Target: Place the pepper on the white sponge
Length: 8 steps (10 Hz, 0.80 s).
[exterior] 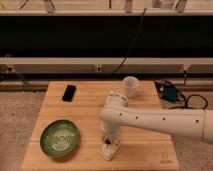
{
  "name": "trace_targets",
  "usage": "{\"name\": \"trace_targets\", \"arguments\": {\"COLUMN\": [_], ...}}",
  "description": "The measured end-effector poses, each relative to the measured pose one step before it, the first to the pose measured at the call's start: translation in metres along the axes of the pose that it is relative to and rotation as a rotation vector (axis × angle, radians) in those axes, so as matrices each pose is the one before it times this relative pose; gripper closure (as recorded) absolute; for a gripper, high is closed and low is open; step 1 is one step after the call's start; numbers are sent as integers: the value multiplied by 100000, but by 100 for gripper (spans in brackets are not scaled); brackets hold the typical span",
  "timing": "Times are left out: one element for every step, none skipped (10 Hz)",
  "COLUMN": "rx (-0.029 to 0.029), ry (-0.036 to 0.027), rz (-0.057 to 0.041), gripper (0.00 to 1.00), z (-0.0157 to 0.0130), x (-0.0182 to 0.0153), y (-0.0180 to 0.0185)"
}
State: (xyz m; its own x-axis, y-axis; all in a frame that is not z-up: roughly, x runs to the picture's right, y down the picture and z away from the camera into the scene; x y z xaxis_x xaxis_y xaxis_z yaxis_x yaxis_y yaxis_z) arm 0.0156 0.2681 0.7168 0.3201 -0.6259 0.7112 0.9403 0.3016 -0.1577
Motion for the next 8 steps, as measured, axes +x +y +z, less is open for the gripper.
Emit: {"name": "trace_targets", "arguments": {"rx": [135, 144, 105, 145, 3, 179, 95, 147], "ry": [23, -55, 104, 6, 10, 39, -7, 31], "rz": [-12, -40, 70, 81, -4, 65, 21, 38], "gripper": [83, 77, 69, 68, 68, 62, 61, 66], "z": [10, 49, 25, 44, 41, 42, 67, 57], "x": [37, 18, 85, 45, -24, -2, -15, -8], "y": [46, 11, 89, 60, 52, 59, 83, 58]}}
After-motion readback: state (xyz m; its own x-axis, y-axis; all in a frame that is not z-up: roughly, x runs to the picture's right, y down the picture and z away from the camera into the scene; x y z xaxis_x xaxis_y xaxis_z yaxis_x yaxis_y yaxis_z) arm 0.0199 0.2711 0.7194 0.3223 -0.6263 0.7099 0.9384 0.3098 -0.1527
